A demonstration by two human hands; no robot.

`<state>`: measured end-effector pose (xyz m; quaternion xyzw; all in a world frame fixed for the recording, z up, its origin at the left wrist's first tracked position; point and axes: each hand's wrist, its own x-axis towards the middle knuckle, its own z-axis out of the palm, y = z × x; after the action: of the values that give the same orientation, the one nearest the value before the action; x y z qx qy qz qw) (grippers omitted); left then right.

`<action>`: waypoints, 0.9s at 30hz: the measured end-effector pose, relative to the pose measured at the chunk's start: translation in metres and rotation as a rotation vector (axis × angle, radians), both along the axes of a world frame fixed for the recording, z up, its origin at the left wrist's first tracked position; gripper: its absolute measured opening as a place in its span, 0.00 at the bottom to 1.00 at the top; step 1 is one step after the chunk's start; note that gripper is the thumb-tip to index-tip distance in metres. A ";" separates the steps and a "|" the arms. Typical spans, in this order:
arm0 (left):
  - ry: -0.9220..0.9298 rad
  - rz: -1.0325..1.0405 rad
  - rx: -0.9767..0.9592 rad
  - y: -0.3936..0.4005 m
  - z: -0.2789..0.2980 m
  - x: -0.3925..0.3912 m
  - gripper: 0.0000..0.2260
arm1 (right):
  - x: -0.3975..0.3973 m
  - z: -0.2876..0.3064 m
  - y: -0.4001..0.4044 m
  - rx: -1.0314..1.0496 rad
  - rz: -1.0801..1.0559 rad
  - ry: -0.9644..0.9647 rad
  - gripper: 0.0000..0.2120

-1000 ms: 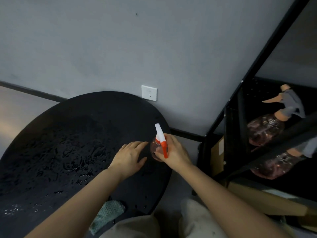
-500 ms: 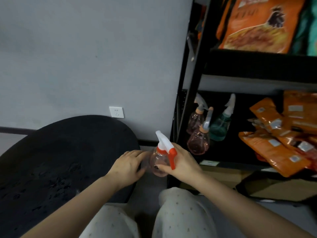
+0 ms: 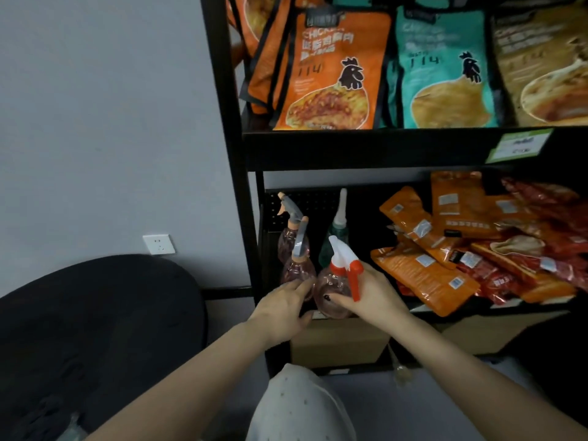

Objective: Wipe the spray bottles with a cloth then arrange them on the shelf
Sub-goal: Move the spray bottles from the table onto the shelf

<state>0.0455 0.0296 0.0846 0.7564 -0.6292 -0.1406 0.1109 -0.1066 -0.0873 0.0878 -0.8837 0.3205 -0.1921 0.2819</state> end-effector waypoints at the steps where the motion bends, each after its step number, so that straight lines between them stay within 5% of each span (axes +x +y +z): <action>1: 0.021 0.006 0.003 -0.010 -0.001 -0.003 0.30 | 0.000 -0.002 -0.010 0.000 -0.009 -0.009 0.35; 12: 0.236 0.065 0.018 -0.079 -0.018 -0.011 0.31 | 0.018 -0.030 -0.083 0.020 -0.093 -0.005 0.25; 27: 0.356 0.077 0.020 -0.092 -0.033 -0.017 0.29 | 0.021 -0.061 -0.084 0.095 -0.163 0.005 0.27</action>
<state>0.0285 -0.0622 0.0520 0.7443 -0.5686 -0.2741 0.2180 -0.0852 -0.1711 0.0271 -0.8407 0.4009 -0.1970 0.3061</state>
